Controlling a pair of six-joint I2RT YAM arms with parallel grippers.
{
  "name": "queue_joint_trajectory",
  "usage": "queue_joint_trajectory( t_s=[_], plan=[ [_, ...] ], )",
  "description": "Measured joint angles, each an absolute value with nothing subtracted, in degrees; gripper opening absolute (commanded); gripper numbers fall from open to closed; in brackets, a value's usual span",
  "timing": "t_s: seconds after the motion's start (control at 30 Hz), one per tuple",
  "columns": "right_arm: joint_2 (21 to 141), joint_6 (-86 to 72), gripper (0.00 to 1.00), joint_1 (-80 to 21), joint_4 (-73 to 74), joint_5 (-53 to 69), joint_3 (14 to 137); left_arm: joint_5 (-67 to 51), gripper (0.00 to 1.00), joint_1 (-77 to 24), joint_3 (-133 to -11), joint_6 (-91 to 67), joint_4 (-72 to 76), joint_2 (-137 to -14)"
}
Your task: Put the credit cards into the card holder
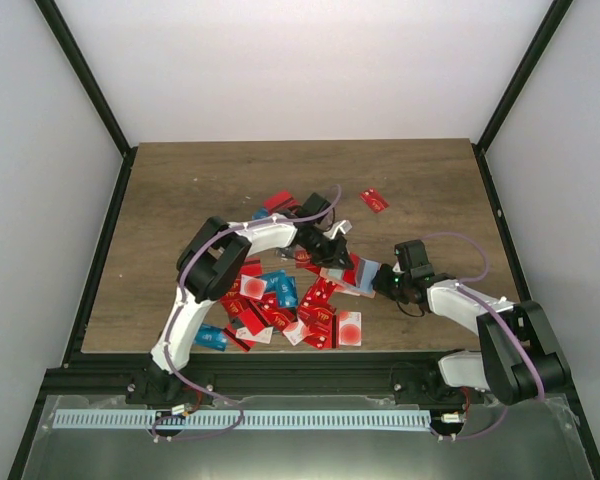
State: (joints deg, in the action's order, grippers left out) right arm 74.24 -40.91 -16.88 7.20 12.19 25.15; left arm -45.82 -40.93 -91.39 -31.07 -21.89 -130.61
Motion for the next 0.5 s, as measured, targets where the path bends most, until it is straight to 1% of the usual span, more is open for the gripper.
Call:
queue_joint_trajectory(
  t_s=[0.3, 0.4, 0.5],
  plan=[
    [74.9, -40.5, 0.15, -16.7, 6.9, 12.8, 25.5, -46.1, 0.04, -41.5, -94.5, -31.4, -23.1, -132.3],
    [74.9, -40.3, 0.17, -16.7, 6.9, 13.0, 25.5, -46.2, 0.04, -41.6, -95.2, -31.5, -23.3, -132.8],
    [74.8, -39.9, 0.22, -16.7, 7.2, 13.3, 25.9, -46.1, 0.08, -41.8, -95.3, -31.5, -23.2, -133.1]
  ],
)
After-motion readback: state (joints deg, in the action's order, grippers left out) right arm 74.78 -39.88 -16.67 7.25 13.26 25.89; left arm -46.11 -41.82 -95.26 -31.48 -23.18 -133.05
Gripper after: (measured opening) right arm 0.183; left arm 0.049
